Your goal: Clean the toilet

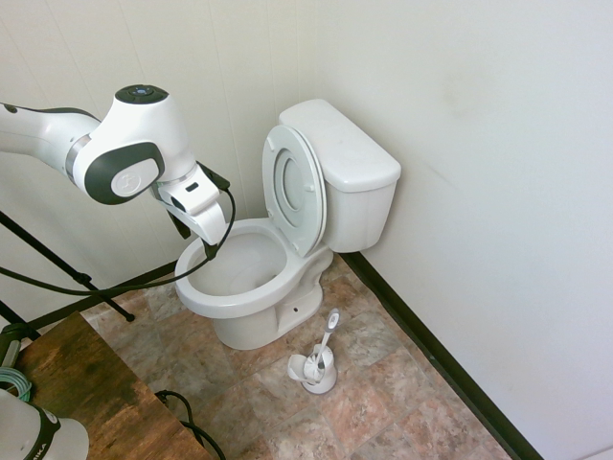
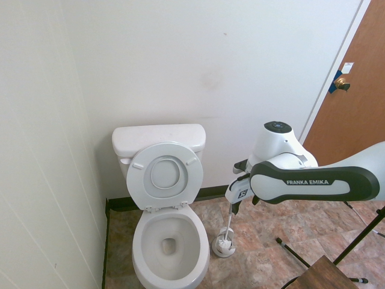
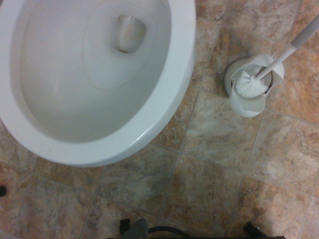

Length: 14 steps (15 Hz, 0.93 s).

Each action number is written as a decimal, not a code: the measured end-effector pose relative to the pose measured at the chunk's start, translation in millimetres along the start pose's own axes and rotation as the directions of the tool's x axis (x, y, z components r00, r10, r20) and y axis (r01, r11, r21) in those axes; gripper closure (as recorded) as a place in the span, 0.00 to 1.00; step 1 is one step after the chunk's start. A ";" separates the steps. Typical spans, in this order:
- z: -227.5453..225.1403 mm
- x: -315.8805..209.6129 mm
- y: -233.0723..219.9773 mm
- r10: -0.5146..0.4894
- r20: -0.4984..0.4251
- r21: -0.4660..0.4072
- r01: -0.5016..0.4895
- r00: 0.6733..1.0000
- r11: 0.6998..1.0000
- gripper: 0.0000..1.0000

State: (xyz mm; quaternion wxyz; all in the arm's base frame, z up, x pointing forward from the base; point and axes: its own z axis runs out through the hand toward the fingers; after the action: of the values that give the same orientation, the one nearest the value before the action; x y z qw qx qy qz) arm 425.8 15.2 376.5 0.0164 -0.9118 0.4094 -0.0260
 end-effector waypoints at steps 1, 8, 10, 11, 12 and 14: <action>0.6 0.0 0.0 0.000 0.001 -0.001 0.000 1.000 1.000 0.00; 27.5 50.7 -25.5 0.157 -0.035 0.002 -0.157 0.987 0.988 0.00; 48.1 78.2 -35.0 0.209 -0.039 -0.018 -0.210 0.977 0.978 0.00; 59.7 95.5 -38.3 0.239 -0.042 -0.029 -0.240 0.970 0.970 0.00; 72.4 113.7 -41.0 0.269 -0.046 -0.039 -0.271 0.962 0.962 0.00; 98.7 151.5 -47.1 0.317 -0.050 -0.056 -0.320 0.947 0.946 0.00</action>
State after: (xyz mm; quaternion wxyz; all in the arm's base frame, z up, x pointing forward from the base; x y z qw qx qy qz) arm 567.5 -65.9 285.6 -0.0166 -0.8330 0.5522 -0.0284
